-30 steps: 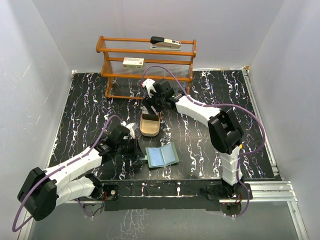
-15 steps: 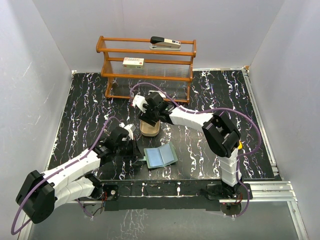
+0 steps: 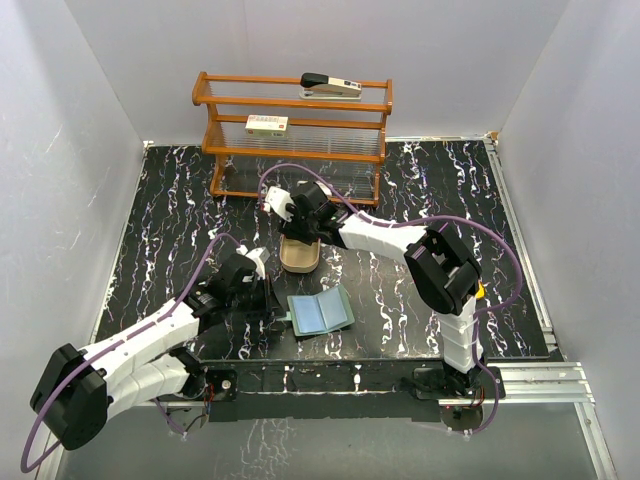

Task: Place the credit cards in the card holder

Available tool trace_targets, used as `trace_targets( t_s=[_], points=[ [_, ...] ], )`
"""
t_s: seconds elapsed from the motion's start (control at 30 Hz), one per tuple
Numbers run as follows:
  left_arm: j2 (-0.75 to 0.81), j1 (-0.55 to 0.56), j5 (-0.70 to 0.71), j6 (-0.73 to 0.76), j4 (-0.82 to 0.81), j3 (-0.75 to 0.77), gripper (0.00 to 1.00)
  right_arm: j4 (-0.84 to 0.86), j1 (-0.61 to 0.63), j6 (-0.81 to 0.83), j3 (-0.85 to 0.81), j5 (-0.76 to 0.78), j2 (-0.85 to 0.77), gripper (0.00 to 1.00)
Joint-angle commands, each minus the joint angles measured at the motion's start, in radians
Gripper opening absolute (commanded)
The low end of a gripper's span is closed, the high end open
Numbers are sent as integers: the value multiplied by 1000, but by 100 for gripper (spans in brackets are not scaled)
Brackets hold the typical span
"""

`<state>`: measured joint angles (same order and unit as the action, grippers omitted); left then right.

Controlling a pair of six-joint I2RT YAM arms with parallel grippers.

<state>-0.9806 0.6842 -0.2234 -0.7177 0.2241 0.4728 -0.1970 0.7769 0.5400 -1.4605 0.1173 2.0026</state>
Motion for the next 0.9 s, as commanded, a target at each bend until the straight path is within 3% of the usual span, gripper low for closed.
trace_targets(
  t_s=[0.0, 0.43, 0.87],
  points=[
    [25, 5, 7, 2, 27, 3, 0, 72, 2, 31, -7, 35, -1, 60],
    [34, 4, 12, 4, 26, -7, 0, 76, 6, 40, -29, 58, 40, 63],
    [34, 4, 21, 8, 30, -11, 0, 184, 6, 51, 5, 152, 1, 43]
  ],
)
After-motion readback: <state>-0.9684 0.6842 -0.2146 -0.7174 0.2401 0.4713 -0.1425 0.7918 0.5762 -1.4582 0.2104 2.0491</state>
